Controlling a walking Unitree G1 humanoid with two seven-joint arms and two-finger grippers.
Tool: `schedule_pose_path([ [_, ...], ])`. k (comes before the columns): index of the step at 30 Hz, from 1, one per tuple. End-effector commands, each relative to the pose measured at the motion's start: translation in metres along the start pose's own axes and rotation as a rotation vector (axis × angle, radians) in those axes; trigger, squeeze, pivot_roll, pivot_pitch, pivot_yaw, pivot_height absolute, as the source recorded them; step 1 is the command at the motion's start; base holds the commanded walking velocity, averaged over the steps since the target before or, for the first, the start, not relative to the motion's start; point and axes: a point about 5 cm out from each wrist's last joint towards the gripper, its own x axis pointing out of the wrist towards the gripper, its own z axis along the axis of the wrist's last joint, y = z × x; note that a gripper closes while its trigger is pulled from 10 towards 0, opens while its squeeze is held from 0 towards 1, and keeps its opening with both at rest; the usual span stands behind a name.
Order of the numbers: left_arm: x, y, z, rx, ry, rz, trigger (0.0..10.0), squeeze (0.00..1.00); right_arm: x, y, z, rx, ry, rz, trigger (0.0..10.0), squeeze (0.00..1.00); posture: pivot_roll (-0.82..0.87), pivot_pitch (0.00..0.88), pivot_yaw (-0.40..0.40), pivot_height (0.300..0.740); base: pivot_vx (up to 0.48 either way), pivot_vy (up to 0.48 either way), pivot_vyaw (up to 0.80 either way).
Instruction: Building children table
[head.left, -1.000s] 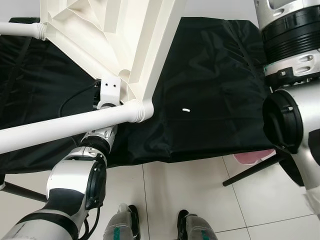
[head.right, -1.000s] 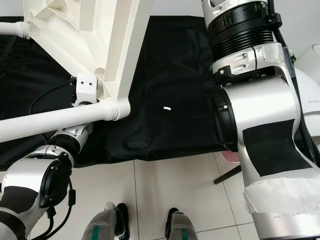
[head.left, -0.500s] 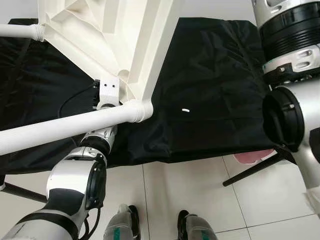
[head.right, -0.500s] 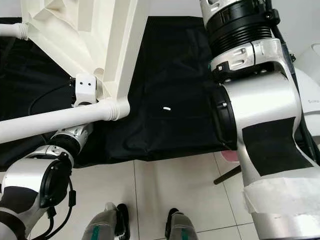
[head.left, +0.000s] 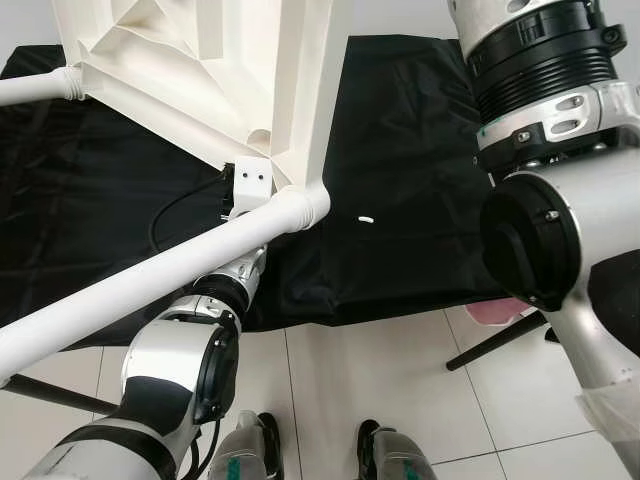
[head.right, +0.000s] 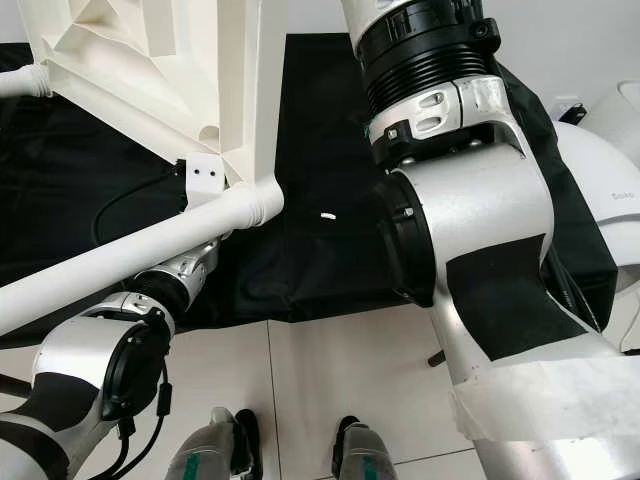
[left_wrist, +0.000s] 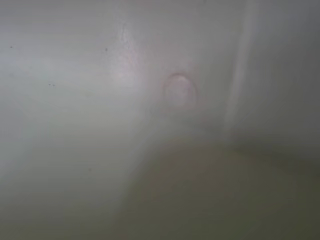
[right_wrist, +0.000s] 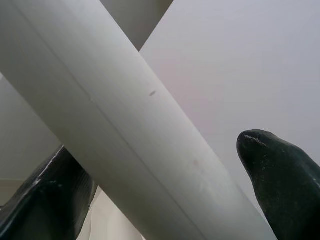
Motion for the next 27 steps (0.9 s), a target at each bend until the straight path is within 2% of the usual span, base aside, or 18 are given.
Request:
schedule_pose_path([
  [1,-0.004,-0.039,-0.021,0.058,0.169,-0.239,10.0,0.0,0.02,0.035,0.015,0.091,-0.11,0.132,10.0,0.0,-0.27,0.142,-0.018,0.74,0.0,0.0,0.0],
  [11,-0.006,-0.037,-0.028,0.053,0.176,-0.235,10.0,0.0,0.02,0.038,0.013,0.106,-0.113,0.17,10.0,0.0,-0.27,0.147,-0.019,0.74,0.0,0.0,0.0],
  [12,-0.007,-0.036,-0.03,0.033,0.183,-0.23,10.0,0.0,0.019,0.038,0.013,0.114,-0.112,0.175,10.0,1.0,-0.28,0.148,-0.018,0.74,0.0,0.0,0.0],
  [19,-0.008,-0.034,-0.033,0.006,0.195,-0.218,10.0,0.0,0.015,0.038,0.013,0.1,-0.122,0.198,10.0,1.0,-0.27,0.146,-0.019,0.74,0.0,0.0,0.0],
  [20,-0.008,-0.034,-0.033,0.002,0.193,-0.216,10.0,0.0,0.011,0.038,0.013,0.085,-0.128,0.212,10.0,0.77,-0.27,0.145,-0.021,0.74,0.0,0.0,0.0],
  [21,-0.008,-0.033,-0.033,-0.002,0.192,-0.215,10.0,0.0,0.007,0.038,0.012,0.068,-0.131,0.229,10.0,0.0,-0.28,0.146,-0.019,0.74,0.0,0.0,0.0],
  [25,-0.008,-0.034,-0.033,0.003,0.191,-0.215,10.0,0.0,-0.003,0.038,0.011,0.045,-0.138,0.272,10.0,0.0,-0.28,0.147,-0.02,0.74,0.0,0.0,0.0],
  [27,-0.008,-0.036,-0.033,0.0,0.187,-0.219,10.0,0.0,-0.013,0.039,0.009,0.034,-0.139,0.326,10.0,0.0,-0.29,0.148,-0.016,0.74,0.0,0.0,0.0],
])
